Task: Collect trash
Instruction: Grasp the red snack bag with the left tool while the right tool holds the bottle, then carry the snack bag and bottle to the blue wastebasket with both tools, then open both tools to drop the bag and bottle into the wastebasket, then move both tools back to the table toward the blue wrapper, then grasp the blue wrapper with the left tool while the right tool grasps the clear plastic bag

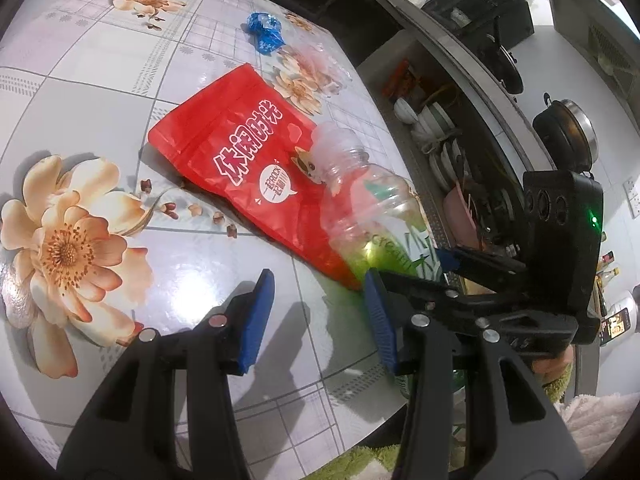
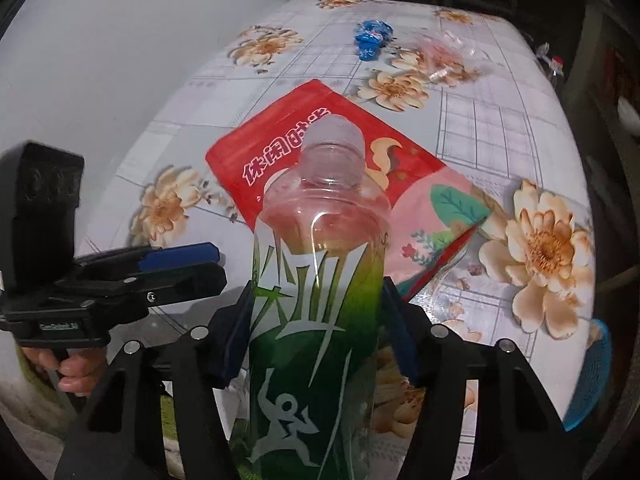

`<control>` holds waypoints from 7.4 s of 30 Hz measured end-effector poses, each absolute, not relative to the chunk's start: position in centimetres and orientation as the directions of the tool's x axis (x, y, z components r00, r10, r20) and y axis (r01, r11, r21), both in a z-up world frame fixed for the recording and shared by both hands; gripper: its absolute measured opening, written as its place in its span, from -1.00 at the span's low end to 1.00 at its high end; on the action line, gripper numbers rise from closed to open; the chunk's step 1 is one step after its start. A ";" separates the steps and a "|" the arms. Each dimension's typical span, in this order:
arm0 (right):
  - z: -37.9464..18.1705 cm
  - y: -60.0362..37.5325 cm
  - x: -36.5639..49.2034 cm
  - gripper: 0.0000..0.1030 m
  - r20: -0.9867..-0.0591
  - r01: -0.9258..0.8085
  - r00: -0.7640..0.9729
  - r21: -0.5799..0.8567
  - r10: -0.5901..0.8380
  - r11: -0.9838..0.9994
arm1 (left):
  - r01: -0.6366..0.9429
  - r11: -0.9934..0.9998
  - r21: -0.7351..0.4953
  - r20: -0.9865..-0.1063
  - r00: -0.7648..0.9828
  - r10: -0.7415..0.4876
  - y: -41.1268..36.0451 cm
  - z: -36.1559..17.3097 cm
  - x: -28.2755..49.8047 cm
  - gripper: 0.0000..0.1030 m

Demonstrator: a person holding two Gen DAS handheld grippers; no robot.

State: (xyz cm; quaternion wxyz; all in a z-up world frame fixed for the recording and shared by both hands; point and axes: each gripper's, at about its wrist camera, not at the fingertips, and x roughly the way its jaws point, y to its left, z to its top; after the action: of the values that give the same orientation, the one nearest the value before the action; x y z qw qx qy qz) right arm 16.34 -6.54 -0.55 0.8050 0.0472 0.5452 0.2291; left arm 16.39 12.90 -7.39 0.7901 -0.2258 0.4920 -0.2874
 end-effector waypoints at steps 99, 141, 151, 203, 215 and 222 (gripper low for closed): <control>-11.7 -48.0 -5.7 0.11 -0.662 0.528 0.706 0.730 0.254 0.434 | 0.721 0.529 -0.448 -0.857 -0.177 -0.484 -34.2 -7.4 16.3 -1.00; -25.5 -54.6 4.0 0.38 -0.796 0.760 0.585 0.605 0.156 0.237 | 0.785 0.606 -0.125 -0.844 0.237 -0.482 -23.2 0.0 16.1 0.41; -21.4 -51.4 -1.6 0.38 -0.806 0.757 0.584 0.585 0.100 0.292 | 0.597 0.764 -0.242 -0.806 0.314 -0.501 -11.8 -1.1 16.6 0.43; 1.2 -20.7 10.6 0.82 -0.748 0.077 0.618 0.366 0.244 0.927 | 0.197 0.962 -0.188 -0.809 0.524 -0.265 7.8 -1.7 17.5 0.61; 5.8 -17.1 24.9 0.82 -0.683 -0.260 0.627 0.271 0.375 0.927 | 0.241 0.957 -0.160 -0.763 0.585 -0.274 9.3 1.9 32.7 0.61; 3.2 -15.3 40.0 0.73 -0.723 -0.252 0.532 0.362 0.441 0.898 | 0.156 0.967 -0.202 -0.824 0.506 -0.253 7.7 -2.0 43.2 0.47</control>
State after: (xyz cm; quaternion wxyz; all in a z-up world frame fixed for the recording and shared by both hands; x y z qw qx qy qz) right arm 39.96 -15.28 3.17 0.8685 0.1070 0.4409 0.1995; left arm 43.19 7.67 -1.99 0.8663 -0.0505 0.4827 -0.1180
